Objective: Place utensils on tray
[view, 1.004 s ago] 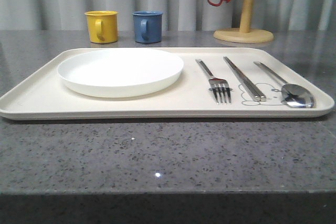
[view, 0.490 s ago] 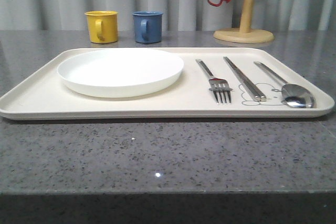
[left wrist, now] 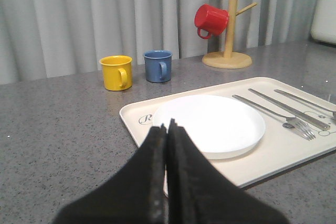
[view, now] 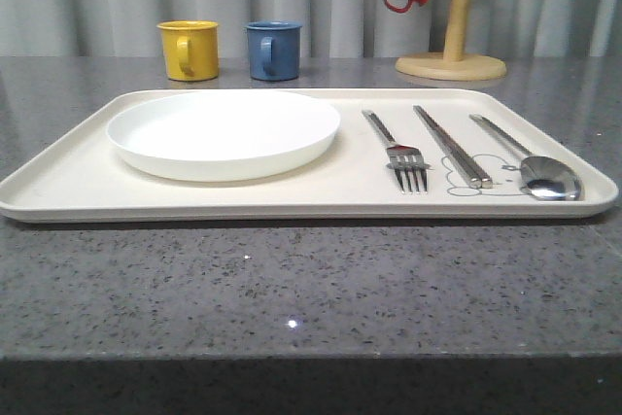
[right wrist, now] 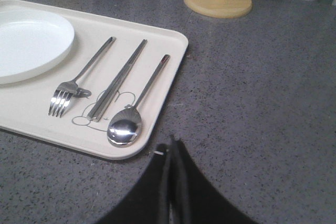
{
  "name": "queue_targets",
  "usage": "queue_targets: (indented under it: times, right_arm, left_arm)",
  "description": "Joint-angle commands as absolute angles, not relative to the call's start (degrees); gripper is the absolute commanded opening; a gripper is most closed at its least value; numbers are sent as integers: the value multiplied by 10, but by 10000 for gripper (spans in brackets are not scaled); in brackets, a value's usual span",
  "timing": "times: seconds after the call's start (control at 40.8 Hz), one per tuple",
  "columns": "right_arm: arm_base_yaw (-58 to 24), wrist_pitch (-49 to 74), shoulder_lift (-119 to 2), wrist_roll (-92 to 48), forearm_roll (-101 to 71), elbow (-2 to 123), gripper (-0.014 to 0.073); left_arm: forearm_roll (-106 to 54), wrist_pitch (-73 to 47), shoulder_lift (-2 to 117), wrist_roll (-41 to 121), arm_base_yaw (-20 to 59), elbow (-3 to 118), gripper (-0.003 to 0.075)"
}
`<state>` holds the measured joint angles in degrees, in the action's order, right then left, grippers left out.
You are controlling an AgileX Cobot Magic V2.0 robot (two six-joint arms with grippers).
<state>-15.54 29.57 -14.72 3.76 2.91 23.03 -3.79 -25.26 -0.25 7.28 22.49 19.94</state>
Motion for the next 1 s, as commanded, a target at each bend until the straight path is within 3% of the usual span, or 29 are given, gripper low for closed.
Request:
queue_targets:
  times: [0.0, 0.98]
  right_arm:
    - [-154, 229, -112, 32, 41, 230, -48]
    - [-154, 237, -94, 33, 36, 226, -48]
  left_arm:
    - [-45, -208, -14, 67, 223, 214, -18]
    - [-45, -207, -14, 67, 223, 211, -18]
